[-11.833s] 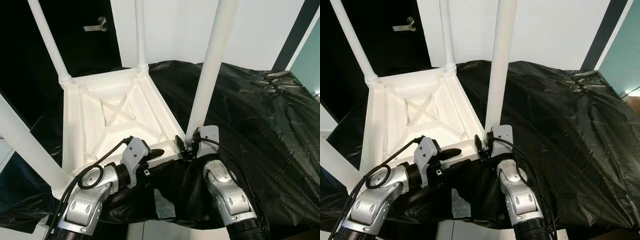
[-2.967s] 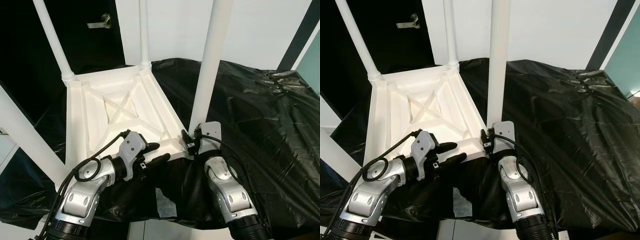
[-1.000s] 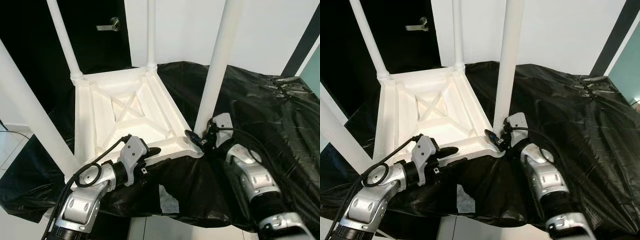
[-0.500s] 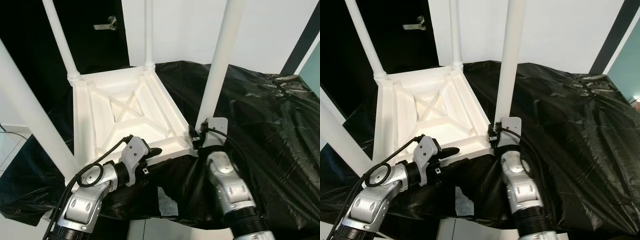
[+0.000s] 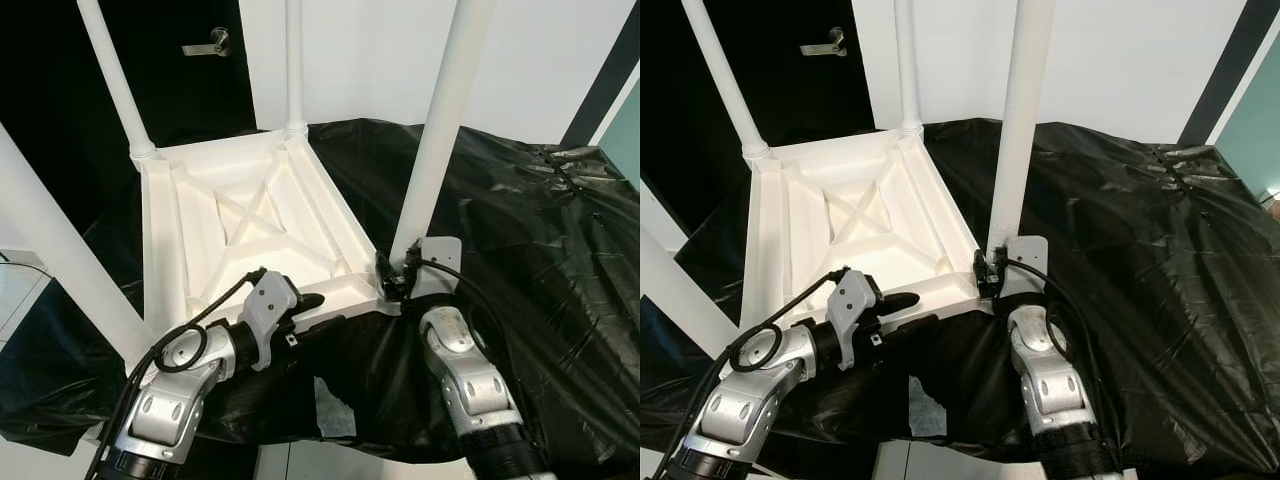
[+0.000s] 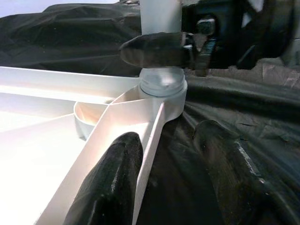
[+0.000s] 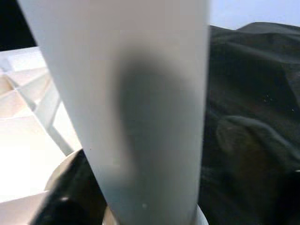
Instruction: Building children table
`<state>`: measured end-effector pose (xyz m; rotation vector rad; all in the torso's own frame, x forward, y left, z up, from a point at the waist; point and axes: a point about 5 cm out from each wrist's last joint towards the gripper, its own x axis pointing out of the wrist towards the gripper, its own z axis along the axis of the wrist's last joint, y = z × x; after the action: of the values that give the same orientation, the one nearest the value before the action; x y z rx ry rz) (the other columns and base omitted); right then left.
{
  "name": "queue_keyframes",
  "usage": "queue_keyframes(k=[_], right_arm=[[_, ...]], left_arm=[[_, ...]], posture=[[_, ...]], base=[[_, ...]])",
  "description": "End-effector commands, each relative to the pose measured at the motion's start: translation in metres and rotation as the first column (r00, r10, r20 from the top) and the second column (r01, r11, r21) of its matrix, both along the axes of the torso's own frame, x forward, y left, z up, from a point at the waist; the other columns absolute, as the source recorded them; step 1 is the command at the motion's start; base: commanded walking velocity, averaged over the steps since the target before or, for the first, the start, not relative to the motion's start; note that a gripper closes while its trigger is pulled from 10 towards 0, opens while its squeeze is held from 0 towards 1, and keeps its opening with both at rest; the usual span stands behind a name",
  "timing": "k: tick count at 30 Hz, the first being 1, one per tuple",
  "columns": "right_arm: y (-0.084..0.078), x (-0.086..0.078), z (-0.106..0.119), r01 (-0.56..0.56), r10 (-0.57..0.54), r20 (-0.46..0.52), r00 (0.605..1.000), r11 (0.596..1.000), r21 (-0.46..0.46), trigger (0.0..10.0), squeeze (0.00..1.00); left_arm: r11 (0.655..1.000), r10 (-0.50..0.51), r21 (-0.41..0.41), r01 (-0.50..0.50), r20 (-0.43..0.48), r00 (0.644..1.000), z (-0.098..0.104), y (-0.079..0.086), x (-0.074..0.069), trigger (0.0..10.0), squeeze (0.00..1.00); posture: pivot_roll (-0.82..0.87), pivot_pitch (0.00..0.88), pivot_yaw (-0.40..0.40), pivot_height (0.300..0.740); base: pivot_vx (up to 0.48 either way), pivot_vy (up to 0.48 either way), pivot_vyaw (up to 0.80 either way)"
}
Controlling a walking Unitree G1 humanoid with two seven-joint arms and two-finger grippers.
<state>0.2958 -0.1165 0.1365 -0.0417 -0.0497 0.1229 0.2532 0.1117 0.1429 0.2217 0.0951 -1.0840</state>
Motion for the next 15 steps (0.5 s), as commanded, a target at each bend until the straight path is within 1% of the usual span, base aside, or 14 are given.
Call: queue_keyframes(k=[1, 2, 3, 4, 5, 6, 7, 8, 9, 10, 11, 15], right_arm=[[0.000, -0.004, 0.006, -0.042, 0.041, 0.043, 0.998, 0.999, 0.026, 10.0, 1.00], [0.000, -0.006, 0.007, -0.060, 0.059, 0.056, 0.997, 0.998, 0.029, 10.0, 1.00], [0.000, -0.008, 0.008, -0.077, 0.074, 0.069, 0.995, 0.997, 0.027, 10.0, 1.00], [0.000, -0.008, 0.008, -0.077, 0.074, 0.069, 0.995, 0.997, 0.027, 10.0, 1.00], [-0.001, -0.011, 0.010, -0.096, 0.093, 0.092, 0.991, 0.995, 0.025, 10.0, 1.00], [-0.001, -0.013, 0.011, -0.104, 0.101, 0.098, 0.990, 0.994, 0.027, 10.0, 1.00], [-0.002, -0.015, 0.012, -0.109, 0.106, 0.103, 0.989, 0.994, 0.027, 10.0, 1.00], [-0.002, -0.018, 0.012, -0.121, 0.117, 0.110, 0.987, 0.992, 0.026, 10.0, 0.54], [-0.002, -0.018, 0.012, -0.121, 0.117, 0.110, 0.987, 0.992, 0.026, 10.0, 0.54], [-0.004, -0.024, 0.012, -0.139, 0.135, 0.120, 0.984, 0.990, 0.020, 10.0, 0.00], [-0.004, -0.024, 0.012, -0.139, 0.135, 0.120, 0.984, 0.990, 0.020, 10.0, 0.00], [-0.007, -0.033, 0.010, -0.147, 0.146, 0.130, 0.981, 0.989, -0.001, 10.0, 0.00]], left_arm=[[0.997, 0.080, 0.011, -0.080, 0.012, 0.997, 0.000, 0.005, 0.004, 10.0, 0.00], [0.996, 0.083, 0.011, -0.083, 0.011, 0.996, 0.000, 0.006, 0.004, 10.0, 0.00], [0.996, 0.090, 0.012, -0.090, 0.012, 0.996, 0.000, 0.007, 0.004, 10.0, 0.11], [0.996, 0.090, 0.012, -0.090, 0.012, 0.996, 0.000, 0.007, 0.004, 10.0, 0.11], [0.995, 0.100, 0.012, -0.101, 0.010, 0.995, 0.000, 0.009, 0.004, 10.0, 0.13], [0.995, 0.102, 0.011, -0.102, 0.008, 0.995, 0.000, 0.009, 0.003, 10.0, 0.56], [0.994, 0.105, 0.009, -0.105, 0.008, 0.994, 0.000, 0.010, 0.003, 10.0, 0.58], [0.993, 0.114, 0.007, -0.114, 0.011, 0.993, 0.000, 0.010, 0.002, 10.0, 0.48], [0.993, 0.114, 0.007, -0.114, 0.011, 0.993, 0.000, 0.010, 0.002, 10.0, 0.48], [0.991, 0.133, -0.004, -0.133, 0.015, 0.991, 0.001, 0.011, 0.002, 10.0, 0.00], [0.991, 0.133, -0.004, -0.133, 0.015, 0.991, 0.001, 0.011, 0.002, 10.0, 0.00], [0.985, 0.167, -0.041, -0.166, 0.028, 0.986, 0.003, 0.012, -0.001, 10.0, 0.00]], posture=[[0.00, 0.000, -0.031, 0.740], [0.00, 0.000, -0.031, 0.740], [0.01, 0.000, -0.029, 0.740], [0.01, 0.000, -0.029, 0.740], [0.01, 0.000, -0.028, 0.740], [0.01, 0.000, -0.028, 0.740], [0.01, 0.000, -0.027, 0.740], [0.01, 0.000, -0.027, 0.740], [0.01, 0.000, -0.027, 0.740], [0.01, 0.000, -0.025, 0.740], [0.01, 0.000, -0.025, 0.740], [0.01, 0.000, -0.022, 0.740]], base=[[0.000, 0.000, 0.00], [0.000, 0.000, 0.00], [0.000, 0.000, 0.00], [0.000, 0.000, 0.00], [0.000, 0.000, 0.00], [0.000, 0.000, 0.00], [0.000, 0.000, 0.00], [0.000, 0.000, 0.00], [0.000, 0.000, 0.00], [0.000, 0.000, 0.00], [0.000, 0.000, 0.00], [0.000, 0.000, 0.00]])
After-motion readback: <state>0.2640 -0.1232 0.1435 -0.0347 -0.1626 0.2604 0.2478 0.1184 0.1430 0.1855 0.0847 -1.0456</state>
